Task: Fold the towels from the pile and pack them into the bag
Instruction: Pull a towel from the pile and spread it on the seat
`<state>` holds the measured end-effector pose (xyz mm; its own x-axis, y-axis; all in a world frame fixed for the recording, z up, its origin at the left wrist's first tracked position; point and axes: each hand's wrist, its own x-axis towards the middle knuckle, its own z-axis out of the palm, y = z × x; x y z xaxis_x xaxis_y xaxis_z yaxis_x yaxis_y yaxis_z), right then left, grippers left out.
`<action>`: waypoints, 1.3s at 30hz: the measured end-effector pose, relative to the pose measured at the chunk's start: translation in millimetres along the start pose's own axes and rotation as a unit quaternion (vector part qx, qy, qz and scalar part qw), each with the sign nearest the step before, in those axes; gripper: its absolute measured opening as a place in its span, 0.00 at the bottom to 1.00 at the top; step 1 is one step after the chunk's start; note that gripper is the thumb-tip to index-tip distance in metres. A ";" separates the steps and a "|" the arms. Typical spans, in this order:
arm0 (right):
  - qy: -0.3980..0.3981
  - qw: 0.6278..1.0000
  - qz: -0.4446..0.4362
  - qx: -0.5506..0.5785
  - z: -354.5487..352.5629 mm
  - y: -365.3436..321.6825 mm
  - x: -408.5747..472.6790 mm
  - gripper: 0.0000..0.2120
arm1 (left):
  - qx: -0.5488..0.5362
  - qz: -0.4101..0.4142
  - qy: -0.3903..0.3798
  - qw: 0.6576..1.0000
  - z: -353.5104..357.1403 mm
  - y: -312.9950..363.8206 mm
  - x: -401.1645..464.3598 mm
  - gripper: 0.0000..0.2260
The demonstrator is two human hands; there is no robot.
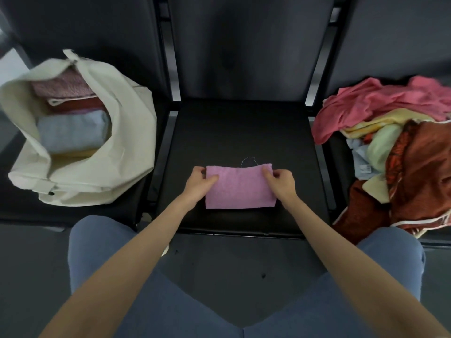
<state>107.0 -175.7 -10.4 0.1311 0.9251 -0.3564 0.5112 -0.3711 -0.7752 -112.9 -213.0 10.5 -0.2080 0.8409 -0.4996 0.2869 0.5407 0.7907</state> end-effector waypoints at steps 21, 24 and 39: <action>-0.051 0.995 -0.055 0.069 80.4 -111.1 -59.0 0.17 | 0.049 0.098 0.165 0.980 -100.4 -4.3 -46.8 0.13; -0.098 0.980 -0.074 0.158 95.2 -154.4 -68.4 0.21 | 0.036 0.143 0.231 0.962 -159.2 13.5 -52.4 0.13; -0.137 0.950 -0.273 0.059 273.5 -330.6 -35.0 0.13 | 0.342 0.160 0.385 0.842 -364.8 5.6 65.9 0.10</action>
<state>-298.9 -107.4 115.7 -0.3617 0.9323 0.0064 0.3382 0.1376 -0.9310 -466.1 -162.2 111.1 -0.4863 0.8258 0.2856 0.8604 0.3956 0.3212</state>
